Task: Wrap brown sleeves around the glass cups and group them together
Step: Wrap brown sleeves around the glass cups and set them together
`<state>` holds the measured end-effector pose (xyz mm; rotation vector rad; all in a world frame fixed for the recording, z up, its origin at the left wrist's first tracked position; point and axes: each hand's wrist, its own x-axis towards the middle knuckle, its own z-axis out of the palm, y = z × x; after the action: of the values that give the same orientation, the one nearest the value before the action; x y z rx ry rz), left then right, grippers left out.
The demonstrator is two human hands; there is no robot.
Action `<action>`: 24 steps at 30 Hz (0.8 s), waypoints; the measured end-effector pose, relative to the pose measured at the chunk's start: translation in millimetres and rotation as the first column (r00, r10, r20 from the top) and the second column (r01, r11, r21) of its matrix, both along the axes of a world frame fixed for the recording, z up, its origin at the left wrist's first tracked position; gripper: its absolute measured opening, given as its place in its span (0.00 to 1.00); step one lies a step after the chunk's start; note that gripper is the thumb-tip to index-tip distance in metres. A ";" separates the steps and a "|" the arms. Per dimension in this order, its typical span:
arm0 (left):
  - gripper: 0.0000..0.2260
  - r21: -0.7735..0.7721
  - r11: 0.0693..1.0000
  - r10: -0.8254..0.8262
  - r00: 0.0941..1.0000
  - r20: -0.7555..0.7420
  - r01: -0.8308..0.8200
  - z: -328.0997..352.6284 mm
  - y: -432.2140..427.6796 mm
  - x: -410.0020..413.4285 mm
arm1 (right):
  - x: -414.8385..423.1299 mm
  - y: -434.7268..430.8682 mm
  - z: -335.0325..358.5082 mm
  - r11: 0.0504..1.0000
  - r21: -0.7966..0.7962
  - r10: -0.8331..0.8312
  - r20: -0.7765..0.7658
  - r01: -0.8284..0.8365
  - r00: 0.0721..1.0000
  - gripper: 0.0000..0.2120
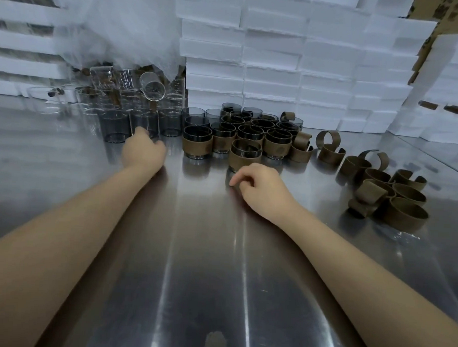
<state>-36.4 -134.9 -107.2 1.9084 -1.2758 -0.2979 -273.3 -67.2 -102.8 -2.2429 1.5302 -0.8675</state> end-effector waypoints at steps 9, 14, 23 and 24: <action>0.34 -0.017 1.000 -0.019 0.982 0.186 0.023 4.6 -16.8 2.4 | 5.2 -6.2 -3.9 0.998 0.059 0.039 -0.298 -0.022 0.954 0.21; 0.35 -0.090 0.996 -0.008 0.998 0.070 0.014 3.6 -28.5 12.3 | 6.2 -7.4 -4.9 0.993 0.096 0.101 -0.344 -0.072 0.933 0.22; 0.21 -0.106 0.994 -0.001 0.999 0.054 0.007 4.3 -38.9 16.9 | 4.4 -8.7 -3.5 0.992 -0.052 0.118 0.018 -0.117 0.993 0.16; 0.19 -0.110 0.994 -0.018 0.997 0.069 0.026 4.5 -37.5 15.9 | 2.2 -11.8 -2.7 0.990 -0.131 0.074 0.112 -0.060 0.991 0.18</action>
<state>-20.5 -172.4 -102.7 1.8249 -1.3310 -0.1715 -271.1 -79.0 -105.5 -2.2719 1.3754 -1.0838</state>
